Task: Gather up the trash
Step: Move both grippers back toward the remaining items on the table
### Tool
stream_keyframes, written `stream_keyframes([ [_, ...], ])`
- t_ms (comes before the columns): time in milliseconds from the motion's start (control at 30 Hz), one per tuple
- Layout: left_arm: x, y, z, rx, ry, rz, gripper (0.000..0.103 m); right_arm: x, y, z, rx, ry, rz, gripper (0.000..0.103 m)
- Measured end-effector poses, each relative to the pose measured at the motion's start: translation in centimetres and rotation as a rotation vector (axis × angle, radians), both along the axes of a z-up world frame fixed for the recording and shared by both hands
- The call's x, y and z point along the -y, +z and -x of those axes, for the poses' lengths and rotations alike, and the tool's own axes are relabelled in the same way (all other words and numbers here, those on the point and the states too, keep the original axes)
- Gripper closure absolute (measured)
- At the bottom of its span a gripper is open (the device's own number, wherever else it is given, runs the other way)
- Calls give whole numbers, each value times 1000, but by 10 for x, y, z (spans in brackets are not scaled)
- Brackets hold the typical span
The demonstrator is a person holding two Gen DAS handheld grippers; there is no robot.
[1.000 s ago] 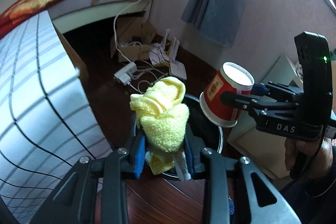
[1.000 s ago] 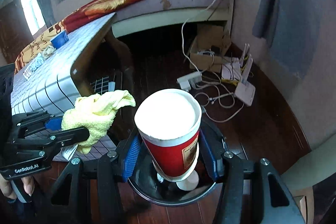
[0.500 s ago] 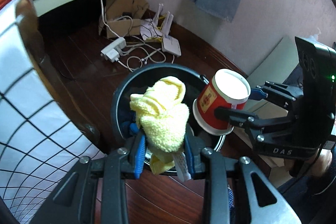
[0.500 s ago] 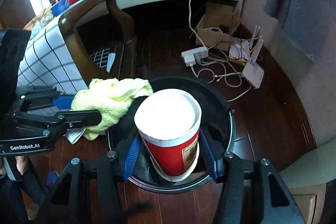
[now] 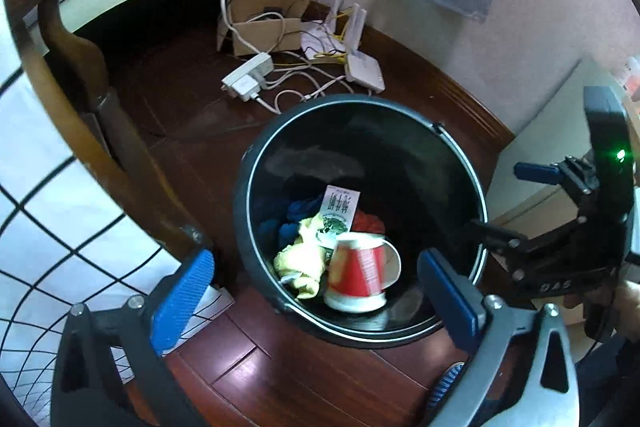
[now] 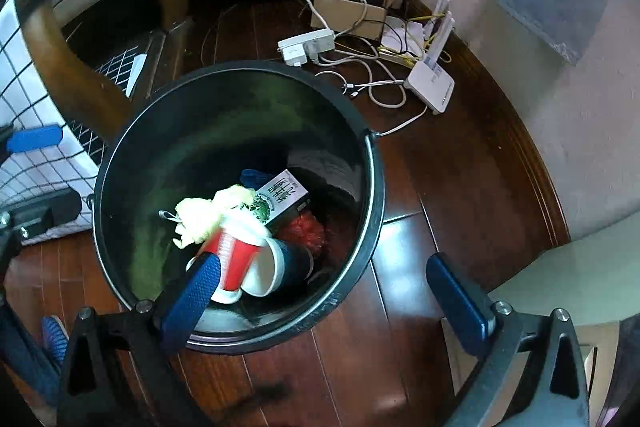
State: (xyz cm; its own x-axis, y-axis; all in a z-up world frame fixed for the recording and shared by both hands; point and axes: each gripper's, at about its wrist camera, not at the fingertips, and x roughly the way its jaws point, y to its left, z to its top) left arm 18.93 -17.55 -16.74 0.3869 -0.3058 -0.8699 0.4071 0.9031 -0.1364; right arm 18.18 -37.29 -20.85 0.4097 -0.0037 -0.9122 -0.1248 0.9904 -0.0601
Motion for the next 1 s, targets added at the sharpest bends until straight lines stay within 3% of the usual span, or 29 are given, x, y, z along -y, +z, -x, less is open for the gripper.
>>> stream_keyframes([
  [600,-14,20,4,65,30,-6,1,-13,19,1,35,12,-11,0],
  [1000,-29,65,21,158,61,10,1,-26,69,13,139,35,-28,0],
])
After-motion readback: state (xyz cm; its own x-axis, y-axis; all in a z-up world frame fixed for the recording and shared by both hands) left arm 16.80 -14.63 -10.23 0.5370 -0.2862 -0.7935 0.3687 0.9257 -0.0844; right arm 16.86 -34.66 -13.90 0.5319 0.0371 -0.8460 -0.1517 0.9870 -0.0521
